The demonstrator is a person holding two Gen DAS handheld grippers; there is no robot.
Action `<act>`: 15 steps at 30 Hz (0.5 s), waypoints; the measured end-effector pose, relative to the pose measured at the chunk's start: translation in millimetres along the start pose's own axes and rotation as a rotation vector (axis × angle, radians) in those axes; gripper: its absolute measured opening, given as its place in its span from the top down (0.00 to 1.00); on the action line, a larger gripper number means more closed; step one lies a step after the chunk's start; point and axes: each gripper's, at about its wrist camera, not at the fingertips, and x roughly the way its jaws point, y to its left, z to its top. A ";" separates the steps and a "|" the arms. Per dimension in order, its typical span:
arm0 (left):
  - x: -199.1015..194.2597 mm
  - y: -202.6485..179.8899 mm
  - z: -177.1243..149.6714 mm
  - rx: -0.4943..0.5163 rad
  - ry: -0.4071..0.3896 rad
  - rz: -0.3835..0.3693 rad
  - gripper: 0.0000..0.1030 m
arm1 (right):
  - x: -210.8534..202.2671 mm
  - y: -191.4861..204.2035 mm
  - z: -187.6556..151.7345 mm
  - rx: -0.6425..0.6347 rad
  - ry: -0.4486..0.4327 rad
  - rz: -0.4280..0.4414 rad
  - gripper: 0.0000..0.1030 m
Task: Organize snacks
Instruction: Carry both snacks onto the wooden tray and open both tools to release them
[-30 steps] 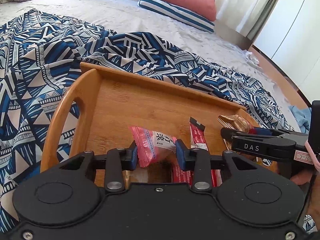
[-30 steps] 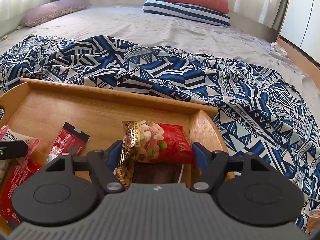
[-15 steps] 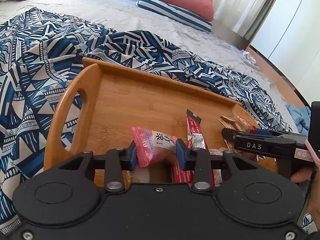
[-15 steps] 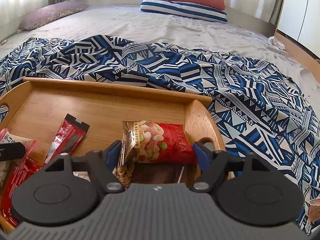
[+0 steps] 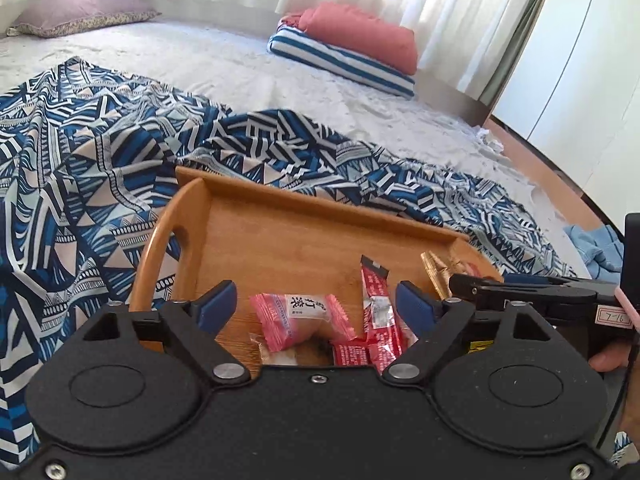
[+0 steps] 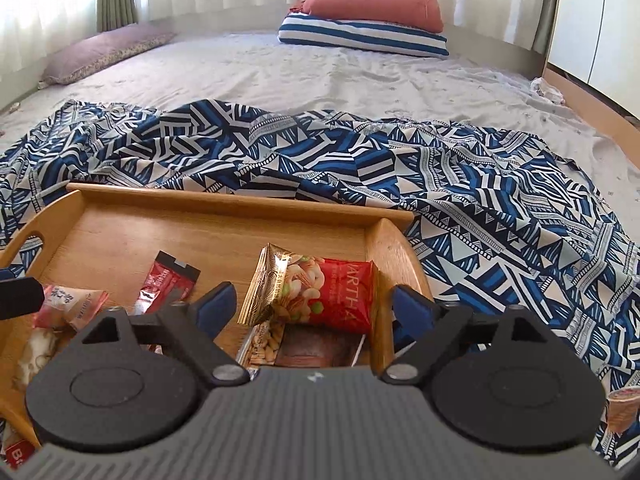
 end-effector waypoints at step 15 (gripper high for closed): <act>-80.0 -15.8 -29.2 0.124 -0.078 -0.006 0.06 | -93.4 15.9 -47.4 -0.056 -0.100 0.075 0.04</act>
